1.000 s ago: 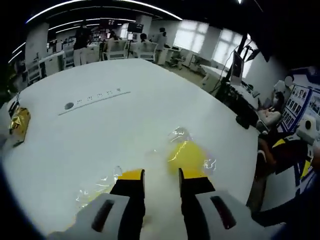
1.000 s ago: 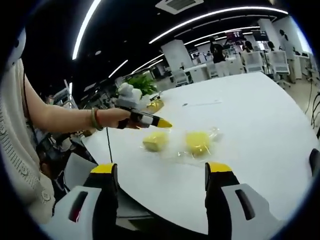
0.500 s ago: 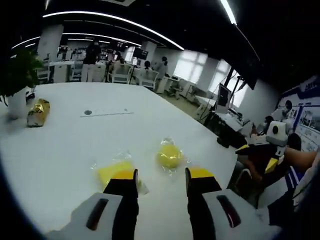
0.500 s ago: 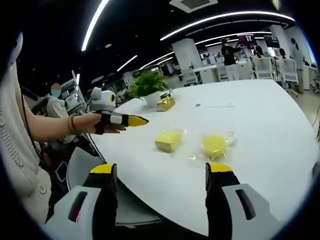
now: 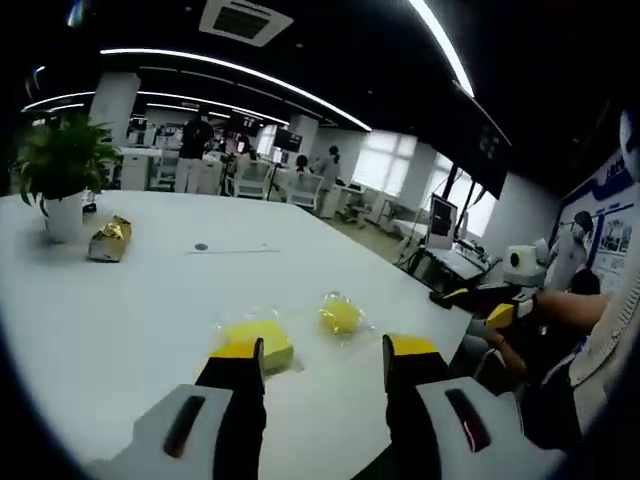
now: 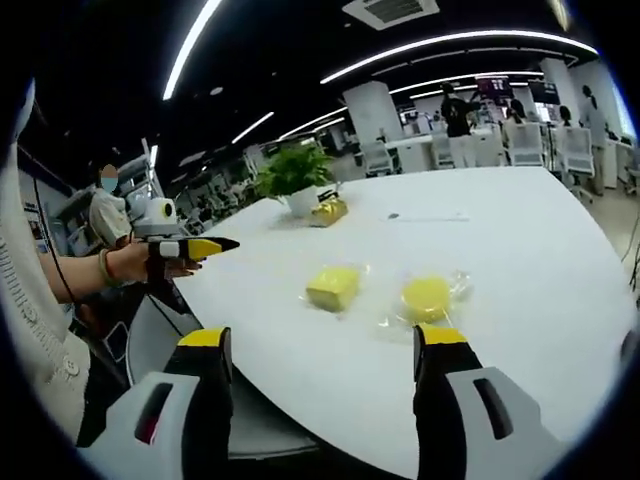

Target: Compare the silicone blocks by pressing each to a similar depth, holding the contact briefly, and releasing to observe deformation and rebound differences across the visible hardness samples.

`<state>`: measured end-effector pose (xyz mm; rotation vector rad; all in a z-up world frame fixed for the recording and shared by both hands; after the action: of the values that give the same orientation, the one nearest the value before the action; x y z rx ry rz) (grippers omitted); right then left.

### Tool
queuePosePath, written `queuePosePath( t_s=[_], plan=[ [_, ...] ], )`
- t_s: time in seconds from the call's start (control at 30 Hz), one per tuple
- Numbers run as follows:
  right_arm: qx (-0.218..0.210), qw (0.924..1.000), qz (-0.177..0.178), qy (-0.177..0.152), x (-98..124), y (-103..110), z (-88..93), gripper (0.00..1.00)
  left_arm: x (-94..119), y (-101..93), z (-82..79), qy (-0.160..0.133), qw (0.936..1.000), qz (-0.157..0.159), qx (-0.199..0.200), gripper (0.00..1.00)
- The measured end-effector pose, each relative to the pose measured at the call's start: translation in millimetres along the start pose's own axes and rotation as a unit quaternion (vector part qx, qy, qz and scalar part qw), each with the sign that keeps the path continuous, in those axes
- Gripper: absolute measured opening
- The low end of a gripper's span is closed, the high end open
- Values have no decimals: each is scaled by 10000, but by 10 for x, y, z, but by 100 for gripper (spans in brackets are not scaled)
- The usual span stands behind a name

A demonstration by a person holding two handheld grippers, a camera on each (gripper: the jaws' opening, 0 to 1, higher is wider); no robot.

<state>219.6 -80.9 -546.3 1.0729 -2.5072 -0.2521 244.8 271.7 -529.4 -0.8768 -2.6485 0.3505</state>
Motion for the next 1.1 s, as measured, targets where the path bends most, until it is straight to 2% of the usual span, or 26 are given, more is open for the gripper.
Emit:
queuePosePath(
  t_s=[0.17, 0.47, 0.7, 0.8, 0.93, 1.1],
  plan=[
    [-107, 9998, 124, -116, 47, -82, -10, 72, 91, 24, 21, -178, 9995, -128, 241, 48],
    [-259, 9994, 204, -49, 119, -104, 84, 76, 156, -48, 111, -43, 9999, -34, 105, 56],
    [-295, 9992, 251, -118, 159, -80, 106, 76, 200, -90, 98, -73, 9999, 26, 121, 55],
    [-315, 9990, 263, -164, 161, -80, 104, 75, 223, -101, 86, -231, 9997, 84, 78, 53],
    [-279, 9993, 232, -93, 149, -74, 100, 75, 227, -103, 82, -279, 9995, 101, 121, 50],
    [-302, 9994, 175, -53, 129, -92, 109, 74, 238, -107, 119, -241, 9994, 66, 244, 51]
  ],
)
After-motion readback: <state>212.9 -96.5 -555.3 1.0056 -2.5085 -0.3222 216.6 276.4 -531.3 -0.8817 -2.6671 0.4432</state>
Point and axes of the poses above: the point that each gripper's makers call its tool centre point, and the gripper's own axes: x roughly backward along the fingers, y roughly to its left, z roughly out of its underside, the point moved 9 cm from there along x, roughly backward along the fingers, and after that the axes turned 4 degrees about -y, right-handed, at the moved point
